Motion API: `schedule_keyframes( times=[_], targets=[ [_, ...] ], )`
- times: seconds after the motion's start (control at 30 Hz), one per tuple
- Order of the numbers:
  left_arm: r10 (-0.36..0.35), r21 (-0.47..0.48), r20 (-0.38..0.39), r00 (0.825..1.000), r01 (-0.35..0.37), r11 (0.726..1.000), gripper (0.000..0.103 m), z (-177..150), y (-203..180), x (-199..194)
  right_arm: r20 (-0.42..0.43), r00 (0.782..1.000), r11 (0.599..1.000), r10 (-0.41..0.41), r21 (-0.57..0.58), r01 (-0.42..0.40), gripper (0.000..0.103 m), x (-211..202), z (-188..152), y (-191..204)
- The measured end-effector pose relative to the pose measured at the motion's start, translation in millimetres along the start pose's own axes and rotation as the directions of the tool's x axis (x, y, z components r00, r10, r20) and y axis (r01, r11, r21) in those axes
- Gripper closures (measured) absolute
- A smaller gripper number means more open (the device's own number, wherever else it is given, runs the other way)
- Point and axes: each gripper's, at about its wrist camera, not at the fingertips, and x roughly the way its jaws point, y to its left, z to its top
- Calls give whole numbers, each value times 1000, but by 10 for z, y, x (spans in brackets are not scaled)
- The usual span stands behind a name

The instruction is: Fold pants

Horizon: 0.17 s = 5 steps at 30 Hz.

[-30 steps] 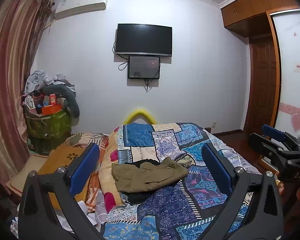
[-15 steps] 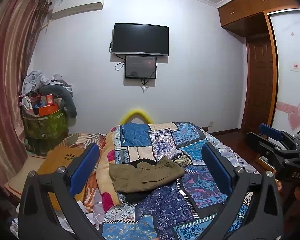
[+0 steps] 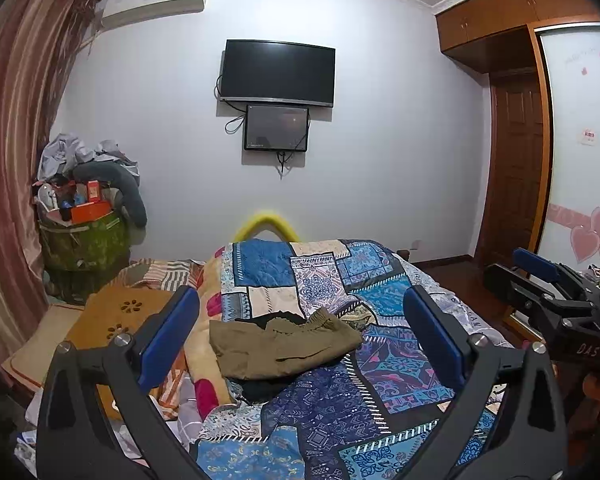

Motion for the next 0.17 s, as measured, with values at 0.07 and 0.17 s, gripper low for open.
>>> schedule_keyframes(
  times=[0.07, 0.17],
  targets=[
    [-1, -4, -4, 1000, 1, 1000, 0, -4, 4, 11, -3, 1000, 1000, -2, 0, 2, 0, 11, 1, -10],
    [-3, -7, -10, 1000, 3, 1000, 0, -10, 18, 44, -7, 1000, 1000, -3, 1, 3, 0, 21, -14, -3]
  ],
)
